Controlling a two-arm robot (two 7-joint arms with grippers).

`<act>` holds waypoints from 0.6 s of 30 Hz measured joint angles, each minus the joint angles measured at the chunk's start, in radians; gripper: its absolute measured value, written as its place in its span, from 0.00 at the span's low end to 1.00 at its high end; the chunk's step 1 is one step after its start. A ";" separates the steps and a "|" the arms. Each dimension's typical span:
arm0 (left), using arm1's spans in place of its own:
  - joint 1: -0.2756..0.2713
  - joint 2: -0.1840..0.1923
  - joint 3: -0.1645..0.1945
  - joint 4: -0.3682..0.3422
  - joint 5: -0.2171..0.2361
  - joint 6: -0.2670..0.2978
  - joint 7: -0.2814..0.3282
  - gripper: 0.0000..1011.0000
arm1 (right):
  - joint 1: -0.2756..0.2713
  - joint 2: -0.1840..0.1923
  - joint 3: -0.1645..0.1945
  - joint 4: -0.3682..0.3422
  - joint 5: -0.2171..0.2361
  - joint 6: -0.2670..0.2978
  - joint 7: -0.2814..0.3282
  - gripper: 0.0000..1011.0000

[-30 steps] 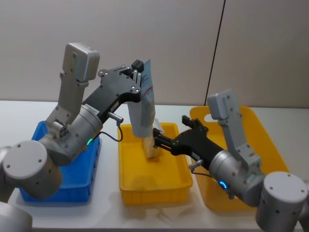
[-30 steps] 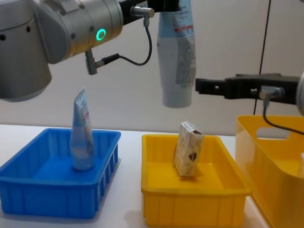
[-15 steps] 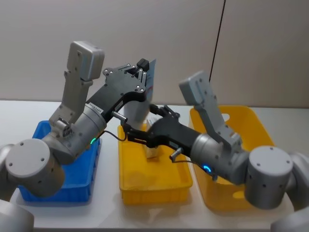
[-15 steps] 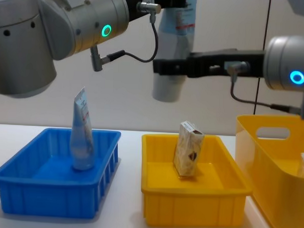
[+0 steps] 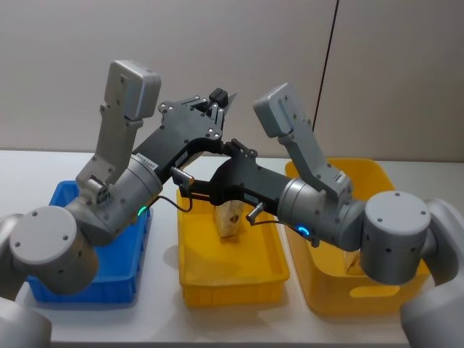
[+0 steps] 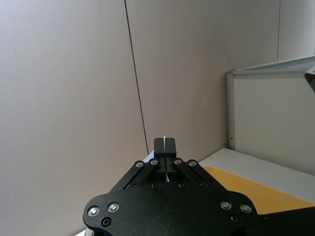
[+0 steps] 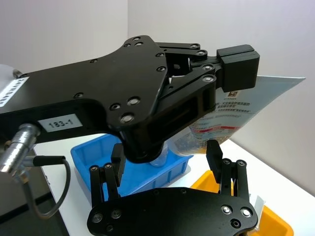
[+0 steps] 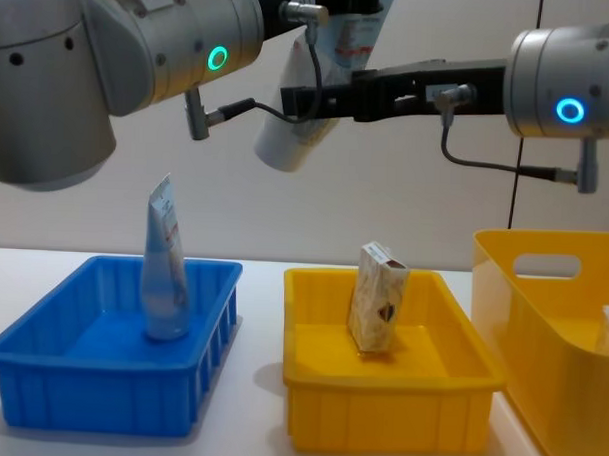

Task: Bimanual collaborative sorting of washing and personal care products

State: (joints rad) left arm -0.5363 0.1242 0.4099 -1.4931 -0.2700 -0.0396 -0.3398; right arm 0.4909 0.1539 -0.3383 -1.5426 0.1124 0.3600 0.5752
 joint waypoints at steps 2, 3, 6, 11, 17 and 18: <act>0.000 0.001 0.001 0.000 0.000 0.001 0.000 0.00 | 0.006 0.002 -0.001 0.004 0.000 0.005 -0.001 0.99; -0.001 0.001 0.001 0.000 -0.001 0.001 0.000 0.00 | 0.007 0.002 -0.001 0.005 0.000 0.009 -0.002 0.99; -0.001 0.001 0.002 -0.001 -0.001 0.002 -0.001 0.00 | 0.010 0.004 -0.001 0.008 -0.001 0.021 -0.009 0.99; -0.001 0.001 0.003 -0.001 -0.001 0.003 -0.001 0.00 | 0.003 0.007 0.002 0.007 0.000 0.047 -0.026 0.99; -0.002 0.002 0.004 -0.002 -0.002 0.004 -0.001 0.00 | -0.010 0.012 0.008 -0.001 0.002 0.059 -0.042 0.99; -0.002 0.002 0.004 -0.002 -0.002 0.004 -0.001 0.00 | -0.012 0.013 0.008 -0.002 0.003 0.059 -0.045 0.99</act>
State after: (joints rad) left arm -0.5382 0.1261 0.4139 -1.4951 -0.2721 -0.0359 -0.3412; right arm 0.4791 0.1668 -0.3300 -1.5450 0.1150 0.4191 0.5304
